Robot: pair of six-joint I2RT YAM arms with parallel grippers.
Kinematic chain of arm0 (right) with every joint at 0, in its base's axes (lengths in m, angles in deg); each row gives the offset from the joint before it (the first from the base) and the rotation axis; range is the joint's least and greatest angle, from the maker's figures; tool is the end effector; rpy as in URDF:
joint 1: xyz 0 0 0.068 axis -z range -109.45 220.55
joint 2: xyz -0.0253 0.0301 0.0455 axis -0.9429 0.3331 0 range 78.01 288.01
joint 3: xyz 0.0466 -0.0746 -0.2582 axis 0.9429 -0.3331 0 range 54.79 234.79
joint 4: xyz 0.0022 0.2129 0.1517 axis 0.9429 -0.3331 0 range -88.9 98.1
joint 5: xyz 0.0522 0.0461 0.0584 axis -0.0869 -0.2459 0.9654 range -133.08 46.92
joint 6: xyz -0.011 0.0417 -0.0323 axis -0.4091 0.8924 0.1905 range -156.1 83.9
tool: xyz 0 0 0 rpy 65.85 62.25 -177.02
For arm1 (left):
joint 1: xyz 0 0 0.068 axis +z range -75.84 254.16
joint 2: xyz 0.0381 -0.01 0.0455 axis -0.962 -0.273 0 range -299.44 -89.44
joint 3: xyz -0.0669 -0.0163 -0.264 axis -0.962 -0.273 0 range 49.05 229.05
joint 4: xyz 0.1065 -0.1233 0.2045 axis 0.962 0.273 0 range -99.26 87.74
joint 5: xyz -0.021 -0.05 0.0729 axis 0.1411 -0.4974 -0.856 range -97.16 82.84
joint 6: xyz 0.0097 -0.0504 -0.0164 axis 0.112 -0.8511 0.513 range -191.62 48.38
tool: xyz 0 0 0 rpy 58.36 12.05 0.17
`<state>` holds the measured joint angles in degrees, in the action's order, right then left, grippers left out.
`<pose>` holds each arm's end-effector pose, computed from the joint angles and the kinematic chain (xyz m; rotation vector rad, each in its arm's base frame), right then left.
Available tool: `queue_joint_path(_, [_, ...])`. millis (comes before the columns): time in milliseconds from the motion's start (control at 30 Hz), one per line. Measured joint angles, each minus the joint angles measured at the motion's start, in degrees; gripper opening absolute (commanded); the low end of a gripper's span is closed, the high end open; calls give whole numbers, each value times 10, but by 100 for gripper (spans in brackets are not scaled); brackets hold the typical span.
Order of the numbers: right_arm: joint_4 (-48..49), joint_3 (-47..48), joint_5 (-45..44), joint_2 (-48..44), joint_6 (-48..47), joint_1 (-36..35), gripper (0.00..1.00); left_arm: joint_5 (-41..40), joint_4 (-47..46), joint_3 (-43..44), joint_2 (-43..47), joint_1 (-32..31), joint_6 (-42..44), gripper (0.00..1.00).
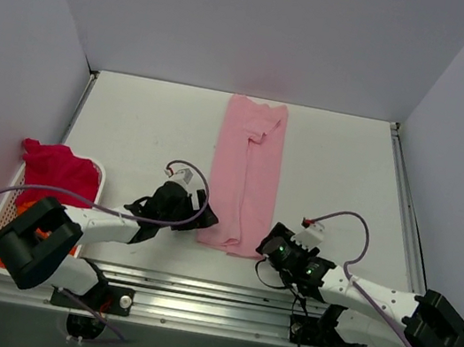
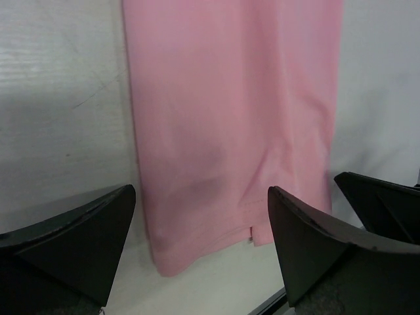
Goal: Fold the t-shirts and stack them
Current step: Grab the bottom of the folded rectangular tshirt with both arms
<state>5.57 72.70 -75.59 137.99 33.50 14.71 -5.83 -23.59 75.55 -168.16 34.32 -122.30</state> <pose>0.1191 0.1415 0.1495 0.5400 2.1923 0.5335 0.1933 -0.1623 0.1483 -0.2116 2.3731 -0.8467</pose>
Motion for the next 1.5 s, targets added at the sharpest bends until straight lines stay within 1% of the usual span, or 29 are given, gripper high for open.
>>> queue_joint_path(133, [61, 16, 9, 49, -7, 0, 74, 18, -41, 12, -35, -10, -5, 93])
queue_joint_path(300, [77, 21, 24, 63, -8, 0, 58, 21, -43, 12, -36, -34, -13, 93])
queue_joint_path(367, [77, 21, 30, 63, -8, 0, 53, 21, -36, 12, -32, -43, -16, 93])
queue_joint_path(400, [77, 21, 31, 63, -8, 0, 47, 20, -30, 12, -28, -47, -17, 93])
queue_joint_path(467, [78, 21, 35, 63, -7, 0, 40, 19, -16, 11, -20, -56, -18, 93])
queue_joint_path(500, [79, 21, 37, 63, -7, 0, 33, 18, -10, 10, -16, -59, -19, 93])
queue_joint_path(567, [80, 21, 40, 63, -7, 0, 27, 17, 2, 7, -6, -64, -23, 92])
queue_joint_path(600, [81, 21, 42, 63, -6, 0, 20, 16, 8, 4, -1, -66, -26, 90])
queue_joint_path(633, [84, 20, 44, 63, -6, 0, 17, 15, 13, 1, 5, -69, -28, 81])
queue_joint_path(667, [86, 19, 45, 63, -7, 0, 11, 13, 17, -1, 9, -70, -31, 77])
queue_joint_path(733, [88, 17, 47, 63, -6, 0, 4, 10, 23, -8, 13, -72, -33, 71])
queue_joint_path(767, [88, 16, 48, 64, -5, 0, 2, 8, 24, -10, 14, -73, -35, 65])
queue_joint_path(833, [89, 16, 48, 64, -5, 0, 0, 6, 28, -13, 15, -74, -38, 59])
queue_joint_path(867, [89, 16, 49, 64, -5, 0, 0, 6, 30, -15, 15, -74, -39, 53])
queue_joint_path(900, [89, 16, 49, 65, -5, 0, 0, 6, 30, -16, 15, -75, -40, 51])
queue_joint_path(933, [89, 16, 49, 65, -5, 0, 0, 5, 32, -17, 13, -76, -42, 45])
queue_joint_path(967, [89, 16, 49, 65, -5, 0, 0, 5, 33, -18, 11, -77, -43, 31])
queue_joint_path(1067, [88, 16, 49, 66, -5, 0, 0, 4, 30, -20, 1, -79, -44, 17])
queue_joint_path(1100, [88, 16, 49, 66, -5, 0, 0, 5, 24, -23, -5, -80, -47, 5])
queue_joint_path(1133, [88, 16, 49, 66, -5, 0, 0, 6, 15, -23, -9, -80, -49, 2])
queue_joint_path(1267, [75, 17, 43, 65, -2, -3, 0, 7, -11, -23, -23, -81, -49, 2])
queue_joint_path(1367, [36, 27, 28, 61, 10, -22, 0, 9, -11, -26, -19, -81, -51, 2])
queue_joint_path(1433, [7, 35, 17, 49, 20, -38, 0, 7, 13, -30, 1, -84, -53, 2])
queue_joint_path(1500, [-19, 43, 9, 28, 28, -52, 0, 2, 57, -34, 38, -89, -54, 2])
